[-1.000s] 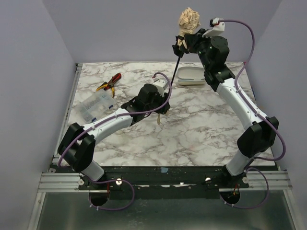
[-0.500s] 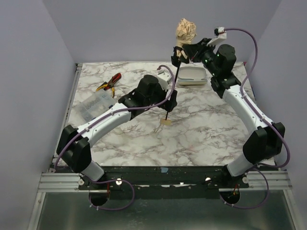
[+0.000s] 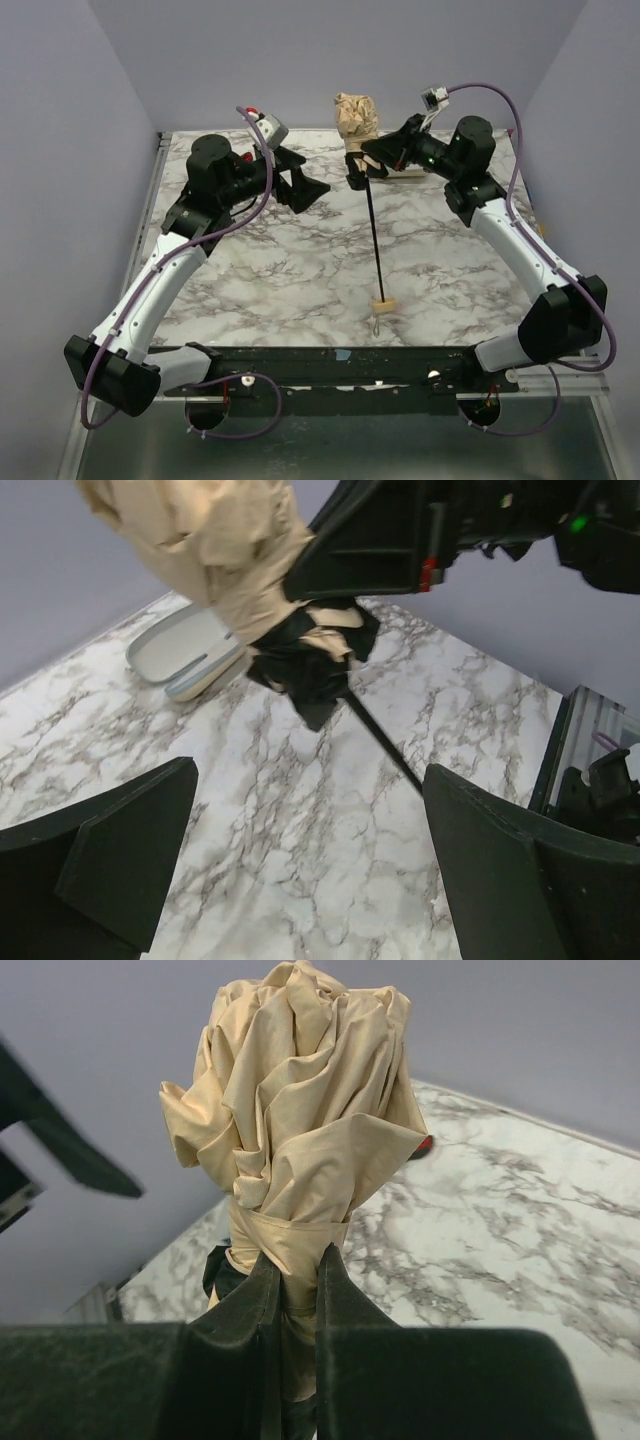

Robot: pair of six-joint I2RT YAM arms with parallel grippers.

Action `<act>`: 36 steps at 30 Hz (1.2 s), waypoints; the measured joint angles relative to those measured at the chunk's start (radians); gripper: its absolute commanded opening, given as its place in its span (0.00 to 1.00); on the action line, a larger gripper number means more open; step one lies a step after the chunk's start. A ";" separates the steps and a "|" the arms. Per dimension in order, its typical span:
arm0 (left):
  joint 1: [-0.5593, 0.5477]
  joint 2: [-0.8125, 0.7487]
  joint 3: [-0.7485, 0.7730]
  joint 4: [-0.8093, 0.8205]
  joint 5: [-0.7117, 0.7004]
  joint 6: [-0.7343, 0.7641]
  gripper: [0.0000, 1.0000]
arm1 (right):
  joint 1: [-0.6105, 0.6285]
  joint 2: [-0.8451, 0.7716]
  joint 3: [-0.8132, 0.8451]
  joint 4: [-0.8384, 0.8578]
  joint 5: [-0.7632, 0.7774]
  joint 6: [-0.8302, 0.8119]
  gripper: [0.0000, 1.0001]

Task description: Open the umbrella

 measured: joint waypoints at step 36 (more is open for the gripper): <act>0.092 -0.014 0.067 -0.337 0.293 -0.008 0.99 | 0.212 -0.455 -0.420 -0.179 0.042 -1.609 0.01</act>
